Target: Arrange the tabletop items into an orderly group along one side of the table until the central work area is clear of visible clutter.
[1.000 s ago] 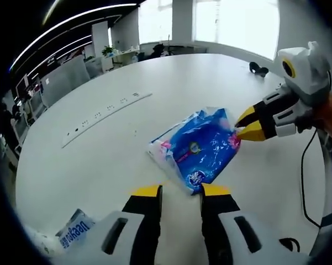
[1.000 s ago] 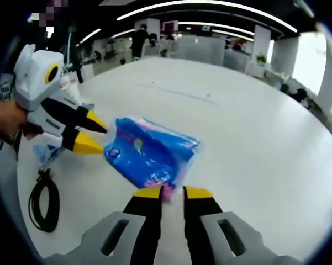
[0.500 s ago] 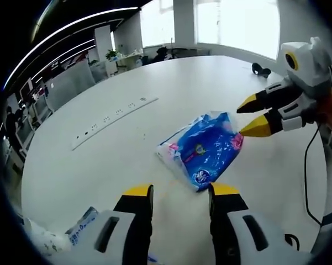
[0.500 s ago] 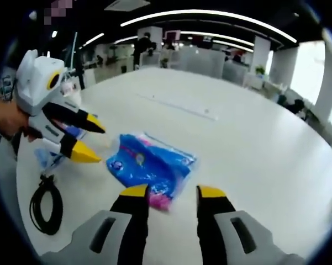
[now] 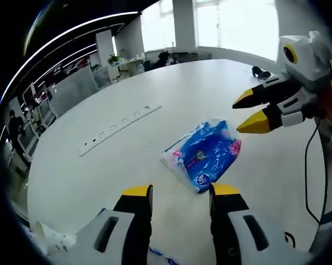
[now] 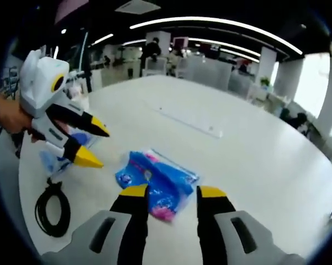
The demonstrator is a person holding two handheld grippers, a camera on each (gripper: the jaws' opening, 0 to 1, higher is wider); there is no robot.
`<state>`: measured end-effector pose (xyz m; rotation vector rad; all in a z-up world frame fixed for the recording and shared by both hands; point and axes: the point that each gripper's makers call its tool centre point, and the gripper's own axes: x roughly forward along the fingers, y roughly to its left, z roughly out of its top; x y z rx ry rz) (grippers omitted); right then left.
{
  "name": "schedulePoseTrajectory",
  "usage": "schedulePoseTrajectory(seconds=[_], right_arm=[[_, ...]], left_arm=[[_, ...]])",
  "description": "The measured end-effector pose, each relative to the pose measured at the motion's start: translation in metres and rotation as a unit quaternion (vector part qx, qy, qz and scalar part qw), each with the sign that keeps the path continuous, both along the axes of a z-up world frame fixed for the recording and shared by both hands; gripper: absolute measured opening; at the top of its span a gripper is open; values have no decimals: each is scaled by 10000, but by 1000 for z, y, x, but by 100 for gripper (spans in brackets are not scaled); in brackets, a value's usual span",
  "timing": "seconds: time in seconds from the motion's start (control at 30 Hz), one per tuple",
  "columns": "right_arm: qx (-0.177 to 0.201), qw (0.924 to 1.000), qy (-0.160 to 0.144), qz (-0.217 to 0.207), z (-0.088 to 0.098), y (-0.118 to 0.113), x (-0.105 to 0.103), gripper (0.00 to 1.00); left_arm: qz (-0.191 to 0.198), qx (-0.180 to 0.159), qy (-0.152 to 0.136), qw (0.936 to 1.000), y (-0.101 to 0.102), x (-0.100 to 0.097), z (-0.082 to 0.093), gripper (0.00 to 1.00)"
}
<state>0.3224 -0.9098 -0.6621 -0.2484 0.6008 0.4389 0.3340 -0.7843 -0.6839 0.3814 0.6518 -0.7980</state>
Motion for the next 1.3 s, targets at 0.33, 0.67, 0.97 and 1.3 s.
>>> schedulePoseTrajectory(seconds=[0.33, 0.67, 0.97, 1.3], right_arm=[[-37, 9998, -152, 146, 19, 10, 0, 31], [106, 9997, -163, 118, 24, 17, -2, 63], [273, 9993, -259, 5, 34, 23, -2, 96], [284, 9991, -298, 113, 41, 32, -3, 100]], left_arm=[[108, -13, -121, 9999, 11, 1, 16, 42], [229, -127, -266, 9993, 17, -6, 29, 65], [458, -621, -169, 9969, 18, -12, 36, 97], [539, -697, -172, 9960, 29, -20, 39, 99]])
